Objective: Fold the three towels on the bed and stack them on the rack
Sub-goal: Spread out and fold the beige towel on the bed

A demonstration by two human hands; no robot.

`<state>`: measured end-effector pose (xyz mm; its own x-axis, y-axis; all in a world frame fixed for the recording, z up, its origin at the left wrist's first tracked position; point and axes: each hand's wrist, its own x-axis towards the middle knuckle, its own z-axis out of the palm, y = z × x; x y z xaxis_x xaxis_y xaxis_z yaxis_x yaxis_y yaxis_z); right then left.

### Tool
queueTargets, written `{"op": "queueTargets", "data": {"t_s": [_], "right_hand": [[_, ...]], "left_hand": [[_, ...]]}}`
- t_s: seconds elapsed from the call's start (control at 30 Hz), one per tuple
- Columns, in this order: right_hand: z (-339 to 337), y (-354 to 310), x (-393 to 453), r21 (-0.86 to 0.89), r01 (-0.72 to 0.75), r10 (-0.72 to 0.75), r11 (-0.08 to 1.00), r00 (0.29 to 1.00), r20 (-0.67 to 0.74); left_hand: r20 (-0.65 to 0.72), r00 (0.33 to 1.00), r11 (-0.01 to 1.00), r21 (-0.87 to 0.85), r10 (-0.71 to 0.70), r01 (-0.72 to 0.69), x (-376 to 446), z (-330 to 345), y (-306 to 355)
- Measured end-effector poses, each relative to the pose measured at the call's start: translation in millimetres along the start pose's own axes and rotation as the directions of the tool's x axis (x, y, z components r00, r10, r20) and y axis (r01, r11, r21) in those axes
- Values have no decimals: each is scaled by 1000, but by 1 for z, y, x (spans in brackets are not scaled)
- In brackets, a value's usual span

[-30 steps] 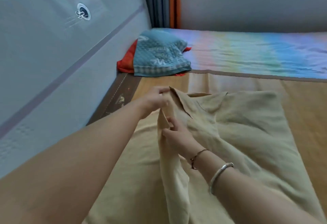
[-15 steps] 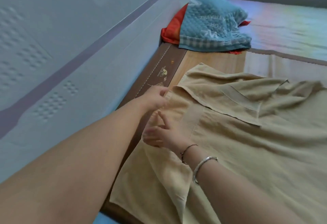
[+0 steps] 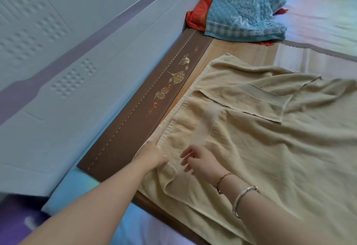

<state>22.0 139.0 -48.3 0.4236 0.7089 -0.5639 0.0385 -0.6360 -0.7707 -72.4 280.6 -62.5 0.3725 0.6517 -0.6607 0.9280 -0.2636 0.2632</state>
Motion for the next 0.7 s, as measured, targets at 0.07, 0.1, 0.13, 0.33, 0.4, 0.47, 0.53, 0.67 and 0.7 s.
{"op": "queueTargets", "data": {"t_s": [0.07, 0.1, 0.13, 0.33, 0.4, 0.47, 0.53, 0.67, 0.7], "right_hand": [[14, 1, -2, -22, 20, -20, 1000, 1000, -2], [19, 1, -2, -39, 34, -35, 999, 999, -6], [26, 1, -3, -57, 43, -43, 997, 999, -5], [56, -7, -5, -5, 73, -73, 997, 997, -7], [65, -9, -3, -13, 85, -86, 996, 996, -16], [73, -9, -1, -21, 91, -92, 996, 995, -32], [75, -6, -2, -22, 88, -88, 996, 996, -34], [56, 11, -9, -13, 132, -132, 991, 973, -188], [47, 18, -10, -31, 146, -150, 989, 958, -246]], "left_hand": [[13, 999, 999, 5, -46, 46, -5, 3, -5], [4, 998, 998, -10, -60, 60, -7, 2, -7], [-9, 999, 998, -39, -53, 52, -10, 1, -10], [-235, 972, 975, -220, -19, -34, -5, -26, -48], [-291, 957, 978, -204, -10, -52, -2, -32, -61], [-311, 950, 982, -181, -13, -46, 0, -30, -72], [-332, 943, 986, -158, 3, -59, 4, -19, -79], [-443, 895, 998, 28, 58, -51, -3, 9, -69], [-487, 867, 992, 111, 101, -53, -7, 14, -64]]}}
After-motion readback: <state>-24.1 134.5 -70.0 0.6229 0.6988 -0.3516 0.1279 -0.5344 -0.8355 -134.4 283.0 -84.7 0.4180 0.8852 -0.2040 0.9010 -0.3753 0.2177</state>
